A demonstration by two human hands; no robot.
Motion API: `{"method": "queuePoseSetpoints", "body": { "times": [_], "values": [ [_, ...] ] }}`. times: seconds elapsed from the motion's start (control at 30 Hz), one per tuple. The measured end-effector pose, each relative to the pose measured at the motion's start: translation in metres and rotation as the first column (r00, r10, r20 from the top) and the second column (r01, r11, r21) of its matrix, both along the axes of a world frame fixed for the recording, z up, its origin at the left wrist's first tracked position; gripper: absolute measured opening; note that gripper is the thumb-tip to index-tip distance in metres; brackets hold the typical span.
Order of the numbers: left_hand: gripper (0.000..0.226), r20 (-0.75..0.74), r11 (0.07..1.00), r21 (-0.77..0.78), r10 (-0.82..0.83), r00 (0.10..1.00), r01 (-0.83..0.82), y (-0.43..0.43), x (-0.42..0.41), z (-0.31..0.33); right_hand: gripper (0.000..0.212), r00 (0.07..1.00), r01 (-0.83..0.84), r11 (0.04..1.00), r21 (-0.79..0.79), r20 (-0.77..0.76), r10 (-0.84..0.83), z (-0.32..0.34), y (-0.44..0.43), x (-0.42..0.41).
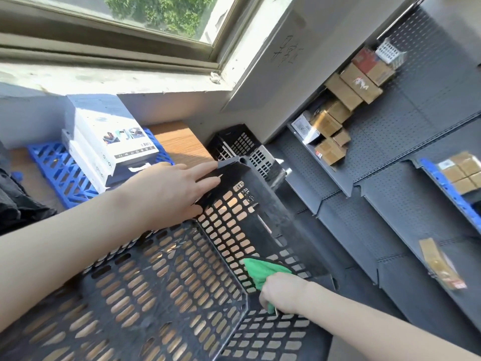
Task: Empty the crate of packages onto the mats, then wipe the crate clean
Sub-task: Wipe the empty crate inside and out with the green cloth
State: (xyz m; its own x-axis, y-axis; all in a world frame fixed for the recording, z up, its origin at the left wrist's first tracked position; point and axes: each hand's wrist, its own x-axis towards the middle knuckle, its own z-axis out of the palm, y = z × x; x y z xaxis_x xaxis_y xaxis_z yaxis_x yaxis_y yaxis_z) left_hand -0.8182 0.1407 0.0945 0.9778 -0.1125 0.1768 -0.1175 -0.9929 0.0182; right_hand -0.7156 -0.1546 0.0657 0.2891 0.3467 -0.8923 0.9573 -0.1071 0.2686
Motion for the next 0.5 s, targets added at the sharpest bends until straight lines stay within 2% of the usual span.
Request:
{"method": "queuePoseSetpoints", "body": {
  "times": [0.1, 0.17, 0.33, 0.43, 0.5],
  "values": [
    [0.062, 0.122, 0.999, -0.054, 0.016, 0.992, -0.009, 0.003, -0.002, -0.008, 0.034, 0.995, 0.102, 0.994, 0.028, 0.004, -0.102, 0.016, -0.001, -0.003],
    [0.063, 0.189, 0.999, -0.03, -0.01, 0.982, 0.016, 0.007, 0.0, -0.013, 0.035, 0.978, 0.202, 0.974, 0.107, 0.025, -0.206, 0.028, -0.004, -0.008],
    [0.056, 0.24, 0.991, -0.107, -0.046, 0.97, 0.074, 0.01, 0.006, -0.014, 0.039, 0.931, 0.339, 0.896, 0.285, 0.036, -0.364, 0.068, -0.015, -0.017],
    [0.059, 0.258, 0.991, -0.132, 0.0, 0.966, 0.035, 0.007, 0.004, -0.008, 0.049, 0.909, 0.406, 0.813, 0.417, -0.093, -0.406, 0.086, -0.019, -0.014],
    [0.058, 0.269, 0.984, -0.178, 0.054, 0.962, -0.006, 0.004, 0.0, -0.001, 0.052, 0.871, 0.485, 0.685, 0.543, -0.232, -0.433, 0.091, -0.018, -0.009]
  ]
}}
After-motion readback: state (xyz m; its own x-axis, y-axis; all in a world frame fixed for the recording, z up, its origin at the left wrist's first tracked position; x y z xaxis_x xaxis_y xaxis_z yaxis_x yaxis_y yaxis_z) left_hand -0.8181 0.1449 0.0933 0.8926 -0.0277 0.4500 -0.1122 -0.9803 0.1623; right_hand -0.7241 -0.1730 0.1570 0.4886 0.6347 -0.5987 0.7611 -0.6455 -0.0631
